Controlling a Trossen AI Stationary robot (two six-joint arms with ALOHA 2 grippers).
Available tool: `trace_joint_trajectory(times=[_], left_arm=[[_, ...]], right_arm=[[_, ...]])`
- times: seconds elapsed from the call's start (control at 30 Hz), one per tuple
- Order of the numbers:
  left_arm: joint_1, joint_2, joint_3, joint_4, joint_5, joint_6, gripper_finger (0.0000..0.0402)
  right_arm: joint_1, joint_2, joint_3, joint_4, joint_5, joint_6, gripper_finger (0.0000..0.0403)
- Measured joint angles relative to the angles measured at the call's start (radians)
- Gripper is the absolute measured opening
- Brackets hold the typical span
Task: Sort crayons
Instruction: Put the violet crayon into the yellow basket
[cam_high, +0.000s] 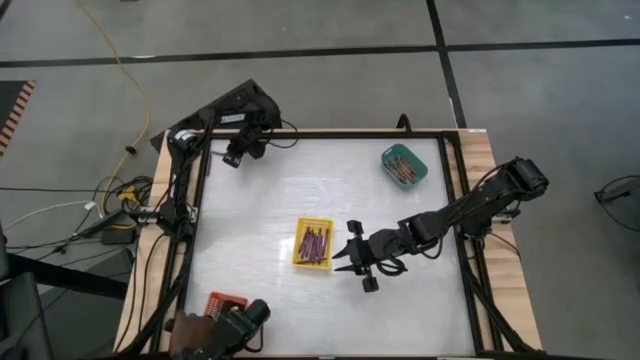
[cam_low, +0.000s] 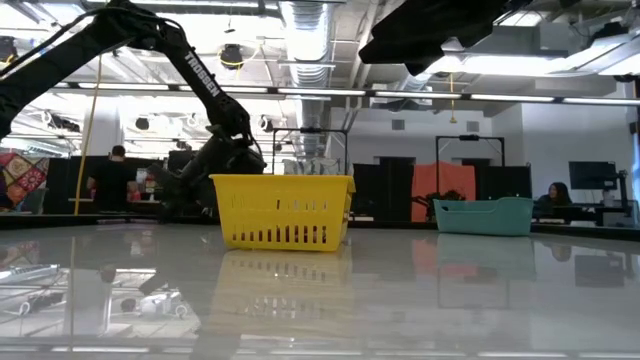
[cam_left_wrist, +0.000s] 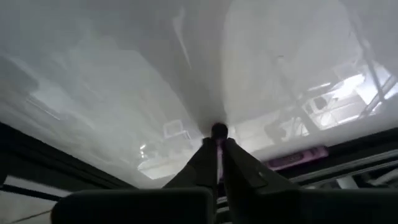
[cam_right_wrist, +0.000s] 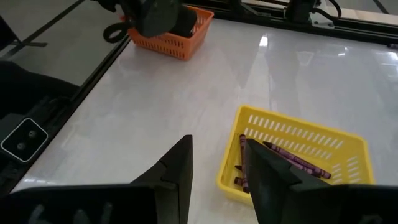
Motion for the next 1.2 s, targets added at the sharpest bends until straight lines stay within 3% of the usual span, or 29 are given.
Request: trace_joint_trajectory(times=[0.3, 0.47, 0.57, 1.2], left_arm=[[-0.116, -0.011, 0.097, -0.012, 0.078, -0.037, 0.0002], [-0.158, -0.019, 0.165, -0.013, 0.141, -0.131, 0.0001], [-0.132, -0.019, 0.184, -0.013, 0.175, -0.176, 0.0001], [0.105, -0.021, 0.185, -0.114, 0.132, -0.348, 0.0000]], right_arm=[[0.021, 0.000, 0.000, -0.001, -0.001, -0.008, 0.0138], [0.030, 0.000, 0.000, -0.002, -0.001, -0.011, 0.0138], [0.042, 0.000, 0.000, -0.002, -0.001, -0.011, 0.0138], [0.048, 0.000, 0.000, -0.041, 0.003, -0.011, 0.0138]])
